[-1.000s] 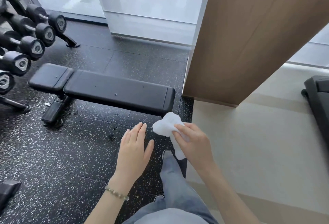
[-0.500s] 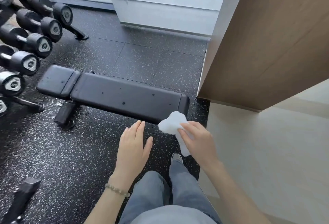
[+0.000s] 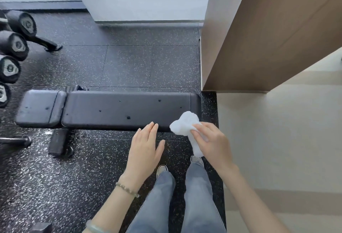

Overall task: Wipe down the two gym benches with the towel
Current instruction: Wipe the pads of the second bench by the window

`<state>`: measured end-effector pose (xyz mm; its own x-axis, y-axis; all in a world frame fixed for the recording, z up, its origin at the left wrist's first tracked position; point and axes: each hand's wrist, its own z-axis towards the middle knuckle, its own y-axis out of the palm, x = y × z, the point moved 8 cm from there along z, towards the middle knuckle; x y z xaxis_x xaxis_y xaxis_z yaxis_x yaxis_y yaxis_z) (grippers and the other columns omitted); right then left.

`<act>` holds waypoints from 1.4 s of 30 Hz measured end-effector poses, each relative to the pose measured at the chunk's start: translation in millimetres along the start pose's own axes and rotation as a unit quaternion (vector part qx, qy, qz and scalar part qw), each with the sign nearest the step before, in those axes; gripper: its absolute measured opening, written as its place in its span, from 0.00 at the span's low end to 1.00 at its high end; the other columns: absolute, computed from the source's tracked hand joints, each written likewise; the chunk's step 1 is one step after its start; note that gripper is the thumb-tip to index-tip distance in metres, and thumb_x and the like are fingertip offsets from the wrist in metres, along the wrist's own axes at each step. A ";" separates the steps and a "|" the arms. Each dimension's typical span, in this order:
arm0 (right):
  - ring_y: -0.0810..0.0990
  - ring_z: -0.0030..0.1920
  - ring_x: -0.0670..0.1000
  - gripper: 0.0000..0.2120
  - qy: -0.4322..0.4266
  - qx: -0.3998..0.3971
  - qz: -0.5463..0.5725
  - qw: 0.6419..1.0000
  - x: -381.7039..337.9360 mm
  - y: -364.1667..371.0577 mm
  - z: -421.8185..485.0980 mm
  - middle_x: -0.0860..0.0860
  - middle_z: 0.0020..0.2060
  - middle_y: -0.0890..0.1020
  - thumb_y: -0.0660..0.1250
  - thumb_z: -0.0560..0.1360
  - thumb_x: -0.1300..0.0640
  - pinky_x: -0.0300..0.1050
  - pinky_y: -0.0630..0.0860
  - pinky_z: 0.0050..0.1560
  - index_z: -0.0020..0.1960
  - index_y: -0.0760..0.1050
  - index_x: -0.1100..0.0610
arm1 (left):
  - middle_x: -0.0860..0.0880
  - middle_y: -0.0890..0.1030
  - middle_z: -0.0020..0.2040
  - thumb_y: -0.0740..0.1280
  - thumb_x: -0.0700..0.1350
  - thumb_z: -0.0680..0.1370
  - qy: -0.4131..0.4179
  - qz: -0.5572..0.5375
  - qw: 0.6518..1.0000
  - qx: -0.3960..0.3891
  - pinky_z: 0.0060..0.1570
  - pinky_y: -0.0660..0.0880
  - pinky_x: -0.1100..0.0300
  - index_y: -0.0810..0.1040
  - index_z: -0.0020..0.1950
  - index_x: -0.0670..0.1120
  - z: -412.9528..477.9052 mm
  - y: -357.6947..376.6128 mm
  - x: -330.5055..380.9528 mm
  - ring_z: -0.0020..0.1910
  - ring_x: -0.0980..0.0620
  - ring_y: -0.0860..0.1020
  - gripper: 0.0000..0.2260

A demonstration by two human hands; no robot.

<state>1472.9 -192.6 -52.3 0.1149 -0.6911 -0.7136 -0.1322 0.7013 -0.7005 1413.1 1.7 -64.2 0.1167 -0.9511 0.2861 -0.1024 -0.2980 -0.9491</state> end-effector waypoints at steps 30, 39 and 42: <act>0.79 0.51 0.47 0.07 0.086 0.062 0.026 0.994 63.5 147.2 30.2 0.49 0.52 0.82 0.71 0.74 0.56 0.34 0.70 0.53 0.51 0.83 0.55 | 0.40 0.71 0.68 0.57 0.52 0.79 0.068 0.029 0.997 -0.032 0.68 0.63 0.47 0.69 0.69 0.37 76.9 134.1 -139.6 0.67 0.43 0.70 0.24; 0.79 0.48 0.55 0.13 -0.028 0.141 -0.148 0.979 166.8 222.4 110.0 0.53 0.47 0.82 0.62 0.76 0.51 0.42 0.62 0.47 0.45 0.81 0.57 | 0.45 0.57 0.77 0.52 0.55 0.81 0.039 0.060 0.996 -0.044 0.74 0.46 0.50 0.55 0.76 0.41 156.1 285.6 -187.4 0.76 0.49 0.54 0.28; 0.77 0.54 0.58 0.29 -0.013 -0.028 -0.253 0.967 223.5 301.2 119.9 0.54 0.49 0.80 0.46 0.73 0.40 0.44 0.59 0.52 0.52 0.80 0.54 | 0.47 0.51 0.78 0.49 0.58 0.81 0.028 0.091 0.995 -0.041 0.73 0.41 0.49 0.51 0.77 0.44 174.6 328.9 -195.4 0.76 0.50 0.50 0.29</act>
<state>1576.8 -114.9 -424.1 0.2042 -0.9378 -0.2808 -0.1065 0.2639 -0.9587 1529.0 103.8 -455.3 0.0339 -0.9923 0.1190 -0.1976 -0.1234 -0.9725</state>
